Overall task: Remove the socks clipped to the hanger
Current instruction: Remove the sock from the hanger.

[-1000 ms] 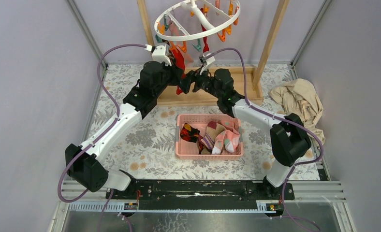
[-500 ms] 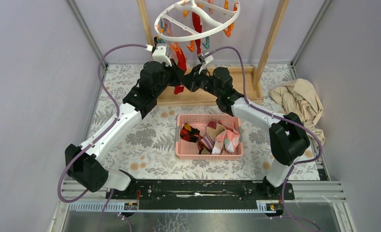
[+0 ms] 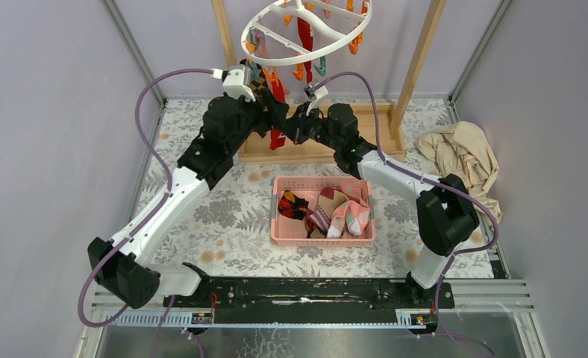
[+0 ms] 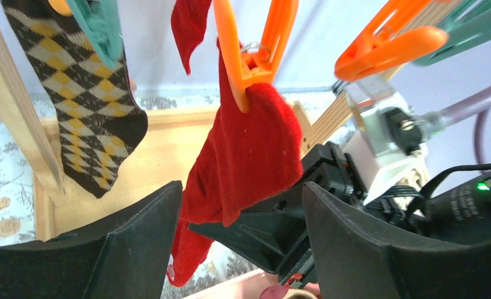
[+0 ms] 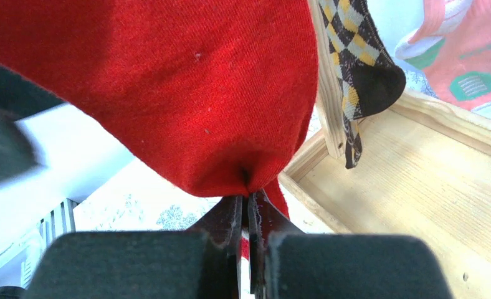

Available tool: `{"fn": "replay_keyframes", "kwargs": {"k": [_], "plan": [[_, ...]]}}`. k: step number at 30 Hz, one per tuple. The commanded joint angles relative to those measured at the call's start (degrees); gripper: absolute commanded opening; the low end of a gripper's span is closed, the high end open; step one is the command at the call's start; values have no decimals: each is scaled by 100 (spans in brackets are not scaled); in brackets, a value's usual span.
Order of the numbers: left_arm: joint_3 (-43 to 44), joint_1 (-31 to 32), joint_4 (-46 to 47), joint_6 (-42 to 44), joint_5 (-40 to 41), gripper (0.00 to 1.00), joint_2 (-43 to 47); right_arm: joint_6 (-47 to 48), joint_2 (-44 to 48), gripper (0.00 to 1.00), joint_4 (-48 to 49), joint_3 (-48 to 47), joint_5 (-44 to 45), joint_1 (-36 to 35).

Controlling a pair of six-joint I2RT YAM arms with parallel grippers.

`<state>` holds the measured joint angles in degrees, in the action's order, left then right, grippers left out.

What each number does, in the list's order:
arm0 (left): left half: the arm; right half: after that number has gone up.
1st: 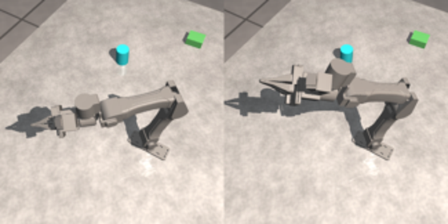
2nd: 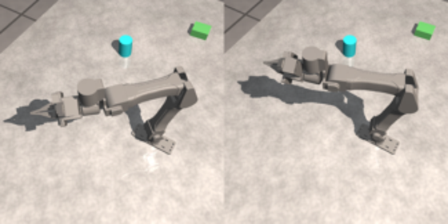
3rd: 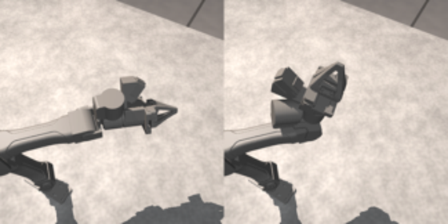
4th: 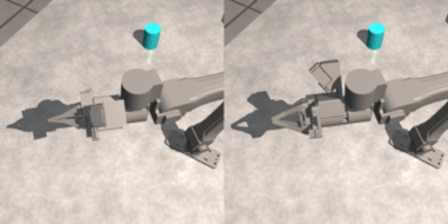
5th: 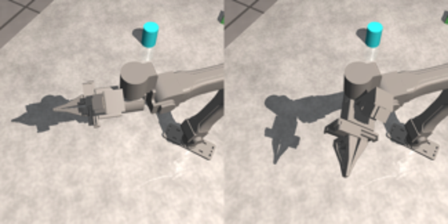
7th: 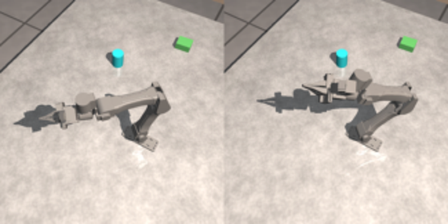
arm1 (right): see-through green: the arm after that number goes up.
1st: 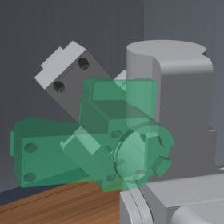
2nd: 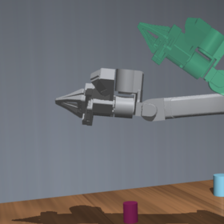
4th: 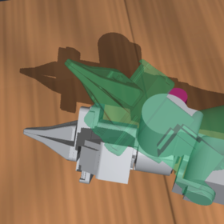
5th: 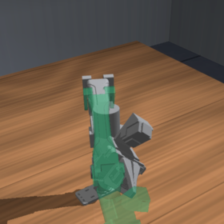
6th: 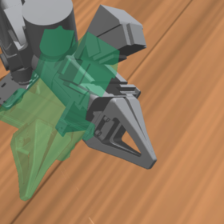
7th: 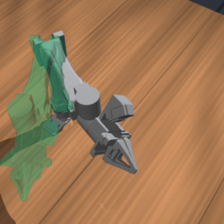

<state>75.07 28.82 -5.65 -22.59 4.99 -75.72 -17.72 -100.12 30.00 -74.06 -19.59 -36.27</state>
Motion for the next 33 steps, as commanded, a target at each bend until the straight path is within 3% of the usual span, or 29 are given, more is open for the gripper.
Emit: {"fn": "replay_keyframes", "kwargs": {"k": [1, 13, 24, 33], "plan": [[-410, -34, 944, -106, 233, 79, 431, 96, 393, 0, -37, -218, -13, -29], [-887, 71, 2714, -114, 1031, 74, 413, 259, 445, 0, -465, -415, 70, -25], [-514, 211, 3274, -93, 1498, 59, -221, 356, 440, 0, -600, -403, 151, -29], [-464, 229, 3691, -189, 1615, 58, -381, 383, 403, 0, -678, -447, 151, -26]]}}
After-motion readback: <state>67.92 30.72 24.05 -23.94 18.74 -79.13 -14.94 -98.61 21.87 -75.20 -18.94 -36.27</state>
